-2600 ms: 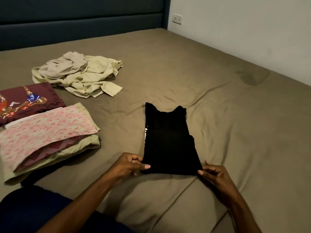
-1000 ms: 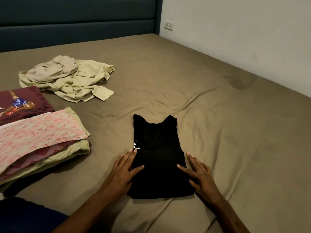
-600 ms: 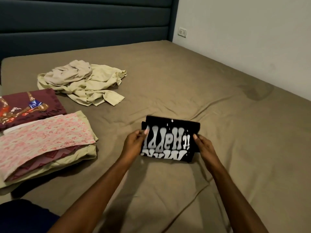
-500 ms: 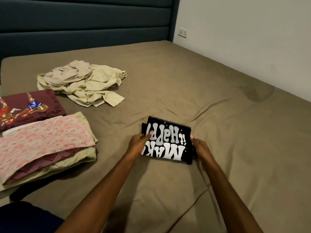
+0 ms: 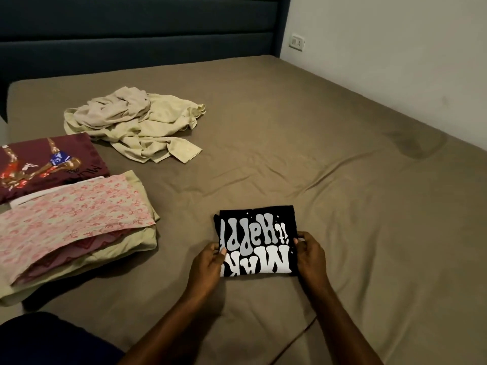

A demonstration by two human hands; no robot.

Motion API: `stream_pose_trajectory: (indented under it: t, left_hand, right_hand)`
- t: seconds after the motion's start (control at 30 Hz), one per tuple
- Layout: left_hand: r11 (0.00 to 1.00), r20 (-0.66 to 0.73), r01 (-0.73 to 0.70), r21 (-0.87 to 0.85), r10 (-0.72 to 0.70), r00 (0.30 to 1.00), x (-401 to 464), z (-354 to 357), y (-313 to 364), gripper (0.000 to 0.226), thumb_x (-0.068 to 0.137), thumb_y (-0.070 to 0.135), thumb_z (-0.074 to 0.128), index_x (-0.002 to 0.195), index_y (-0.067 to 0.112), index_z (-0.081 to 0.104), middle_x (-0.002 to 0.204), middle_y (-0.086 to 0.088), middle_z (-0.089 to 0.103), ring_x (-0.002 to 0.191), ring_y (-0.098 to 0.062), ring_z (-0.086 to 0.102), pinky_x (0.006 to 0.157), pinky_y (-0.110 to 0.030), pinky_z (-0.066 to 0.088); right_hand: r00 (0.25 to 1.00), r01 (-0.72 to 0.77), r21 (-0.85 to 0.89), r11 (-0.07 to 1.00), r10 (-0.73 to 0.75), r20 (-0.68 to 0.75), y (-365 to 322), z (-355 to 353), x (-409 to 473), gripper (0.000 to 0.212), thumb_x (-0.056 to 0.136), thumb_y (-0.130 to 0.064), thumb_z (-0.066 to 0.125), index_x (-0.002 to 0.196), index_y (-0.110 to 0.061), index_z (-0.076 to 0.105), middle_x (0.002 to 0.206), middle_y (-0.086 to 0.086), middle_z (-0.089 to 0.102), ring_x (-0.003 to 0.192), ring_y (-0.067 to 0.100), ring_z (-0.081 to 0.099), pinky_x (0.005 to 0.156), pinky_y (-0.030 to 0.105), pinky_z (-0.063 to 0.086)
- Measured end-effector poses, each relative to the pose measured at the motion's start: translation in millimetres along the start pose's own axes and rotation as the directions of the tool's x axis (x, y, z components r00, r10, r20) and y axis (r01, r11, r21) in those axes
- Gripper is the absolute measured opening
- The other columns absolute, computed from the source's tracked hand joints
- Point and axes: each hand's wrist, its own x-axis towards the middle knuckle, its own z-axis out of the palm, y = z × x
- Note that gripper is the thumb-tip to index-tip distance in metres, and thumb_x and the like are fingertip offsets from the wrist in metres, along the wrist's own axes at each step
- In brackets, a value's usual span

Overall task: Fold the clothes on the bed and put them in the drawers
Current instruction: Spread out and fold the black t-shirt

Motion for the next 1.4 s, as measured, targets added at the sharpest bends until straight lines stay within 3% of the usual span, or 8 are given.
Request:
stream_pose_trajectory:
  t: [0.13, 0.37, 0.57, 0.77, 0.9, 1.0, 1.1, 1.4]
  left_hand:
    - [0.996, -0.082, -0.084, -0.002, 0.084, 0.993, -11.7, -0.7, 16.6, 0.017, 0.104, 0.019, 0.055, 0.104, 0.02, 0.072, 0.098, 0.008, 0.078, 0.091, -0.01, 0.074, 0.082, -0.036, 0.059]
    - [0.969, -0.076, -0.006, 0.249, 0.026, 0.997, -34.4, -2.9, -7.4, 0.035, 0.099, 0.058, 0.053, 0.095, 0.027, 0.069, 0.086, 0.013, 0.073, 0.08, -0.005, 0.069, 0.073, -0.035, 0.057]
    - [0.911, -0.208, -0.061, 0.407, 0.158, 0.965, -32.7, -3.6, 1.4, 0.049, 0.1, 0.057, 0.051, 0.066, 0.022, 0.046, 0.06, 0.003, 0.055, 0.06, -0.02, 0.057, 0.055, -0.034, 0.035]
    - [0.665, -0.171, -0.087, 0.742, 0.313, 0.934, -50.8, -0.8, 2.4, 0.042, 0.098, 0.039, 0.059, 0.131, 0.015, 0.052, 0.111, -0.007, 0.07, 0.094, -0.028, 0.069, 0.076, -0.038, 0.052]
    - [0.453, 0.011, -0.361, 0.815, 0.61, 0.792, -36.5, 8.2, 24.8, 0.068, 0.096, 0.045, 0.056, 0.154, 0.016, 0.04, 0.162, -0.021, 0.032, 0.148, -0.038, 0.032, 0.114, -0.051, 0.032]
    - [0.442, 0.21, -0.367, 0.818, 0.365, 0.907, -14.3, 14.1, 3.5, 0.078, 0.1, 0.07, 0.029, 0.164, 0.03, 0.012, 0.169, -0.012, -0.011, 0.158, -0.034, -0.004, 0.125, -0.05, -0.002]
    - [0.493, 0.272, -0.343, 0.799, 0.212, 0.939, -2.2, 13.7, -21.2, 0.088, 0.093, 0.084, 0.014, 0.164, 0.034, 0.0, 0.168, -0.007, -0.015, 0.158, -0.027, -0.01, 0.127, -0.046, -0.006]
    - [0.499, 0.545, -0.601, 0.624, 0.274, 0.793, -35.3, -41.1, -24.3, 0.12, 0.072, 0.091, 0.056, 0.162, 0.04, -0.005, 0.167, 0.003, -0.029, 0.153, -0.022, -0.029, 0.126, -0.042, -0.007]
  right_hand:
    - [0.983, 0.016, -0.02, 1.0, -0.019, -0.18, -12.6, 6.1, -11.2, 0.021, 0.104, -0.021, 0.049, 0.109, -0.036, 0.063, 0.07, 0.001, 0.07, 0.064, 0.027, 0.066, 0.056, 0.046, 0.054]
    - [0.975, -0.016, -0.39, 0.921, -0.073, -0.212, -3.2, 16.4, -43.2, 0.02, 0.103, -0.02, 0.05, 0.119, -0.017, 0.061, 0.084, 0.011, 0.073, 0.075, 0.036, 0.067, 0.065, 0.042, 0.051]
    - [0.97, -0.106, -0.403, 0.909, 0.006, -0.242, -10.4, 10.9, -60.3, 0.018, 0.099, -0.017, 0.049, 0.113, -0.015, 0.061, 0.078, 0.012, 0.069, 0.072, 0.036, 0.065, 0.066, 0.044, 0.054]
    - [0.925, 0.043, -0.721, 0.692, -0.299, -0.232, -24.4, 14.3, -74.7, 0.033, 0.088, -0.011, 0.065, 0.121, -0.006, 0.062, 0.109, 0.02, 0.065, 0.093, 0.042, 0.063, 0.071, 0.047, 0.052]
    - [0.843, 0.399, -0.664, 0.633, -0.538, -0.006, -46.4, 21.0, -71.0, 0.052, 0.1, -0.034, 0.053, 0.148, -0.014, 0.053, 0.158, 0.015, 0.043, 0.143, 0.03, 0.042, 0.112, 0.045, 0.036]
    - [0.853, 0.508, -0.645, 0.571, -0.437, 0.285, -28.3, 33.0, -63.5, 0.063, 0.107, -0.059, 0.03, 0.163, -0.03, 0.025, 0.173, -0.005, 0.01, 0.159, 0.016, 0.01, 0.128, 0.041, 0.013]
    - [0.879, 0.469, -0.608, 0.641, -0.274, 0.389, -5.2, 34.3, -51.1, 0.07, 0.101, -0.074, 0.014, 0.163, -0.043, 0.012, 0.171, -0.019, -0.001, 0.157, 0.003, -0.004, 0.128, 0.045, 0.012]
    - [0.763, 0.624, -0.378, 0.684, -0.429, 0.484, 5.1, -30.1, -75.5, 0.111, 0.078, -0.068, 0.079, 0.163, -0.022, 0.026, 0.171, -0.007, 0.019, 0.158, 0.015, 0.016, 0.125, 0.041, 0.023]
